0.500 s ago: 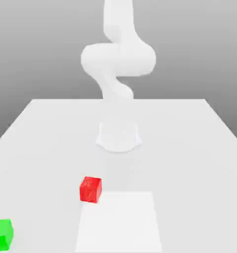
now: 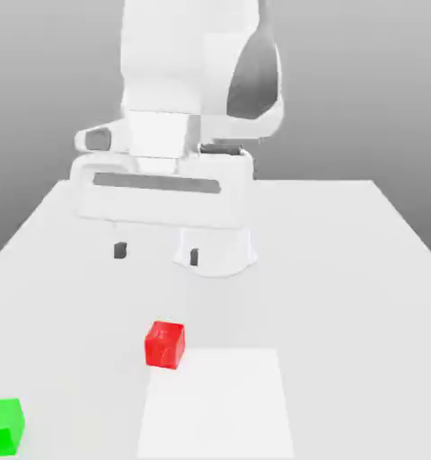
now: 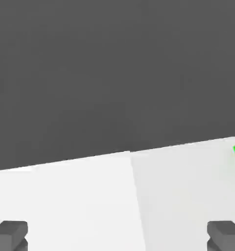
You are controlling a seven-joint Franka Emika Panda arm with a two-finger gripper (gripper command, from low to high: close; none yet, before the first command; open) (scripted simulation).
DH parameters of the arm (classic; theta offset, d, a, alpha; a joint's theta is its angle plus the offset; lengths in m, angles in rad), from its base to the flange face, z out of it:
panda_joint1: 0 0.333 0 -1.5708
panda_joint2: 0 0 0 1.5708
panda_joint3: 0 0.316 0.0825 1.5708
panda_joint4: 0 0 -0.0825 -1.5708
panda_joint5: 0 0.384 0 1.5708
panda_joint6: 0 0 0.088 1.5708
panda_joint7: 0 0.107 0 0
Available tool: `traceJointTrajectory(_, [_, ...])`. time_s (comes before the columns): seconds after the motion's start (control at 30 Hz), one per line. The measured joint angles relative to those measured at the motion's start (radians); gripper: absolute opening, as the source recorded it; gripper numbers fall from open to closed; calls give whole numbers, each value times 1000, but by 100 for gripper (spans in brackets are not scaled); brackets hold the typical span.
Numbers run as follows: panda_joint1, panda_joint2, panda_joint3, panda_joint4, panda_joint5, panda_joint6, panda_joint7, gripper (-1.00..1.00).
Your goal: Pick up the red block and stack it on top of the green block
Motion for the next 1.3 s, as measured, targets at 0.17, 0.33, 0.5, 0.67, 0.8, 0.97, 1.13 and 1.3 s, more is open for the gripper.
traceJointTrajectory(0.17, [-17, 292, -14, -65, 68, 226, -54, 0])
traceJointTrajectory(0.33, [-63, 441, 45, -50, 119, 353, -93, -100])
traceJointTrajectory(0.5, [-72, 457, 54, -48, 120, 366, -94, -100])
traceJointTrajectory(0.67, [-65, 326, 33, -66, 71, 255, -57, -100])
traceJointTrajectory(0.8, [-72, 187, 32, -84, 45, 133, -42, -100])
traceJointTrajectory(0.97, [-98, 243, -5, 65, 73, 40, -167, -100])
traceJointTrajectory(1.13, [-170, 342, -9, 245, 99, -42, -312, -100])
traceJointTrajectory(1.3, [-224, 443, -29, 426, 112, -124, -448, -100])
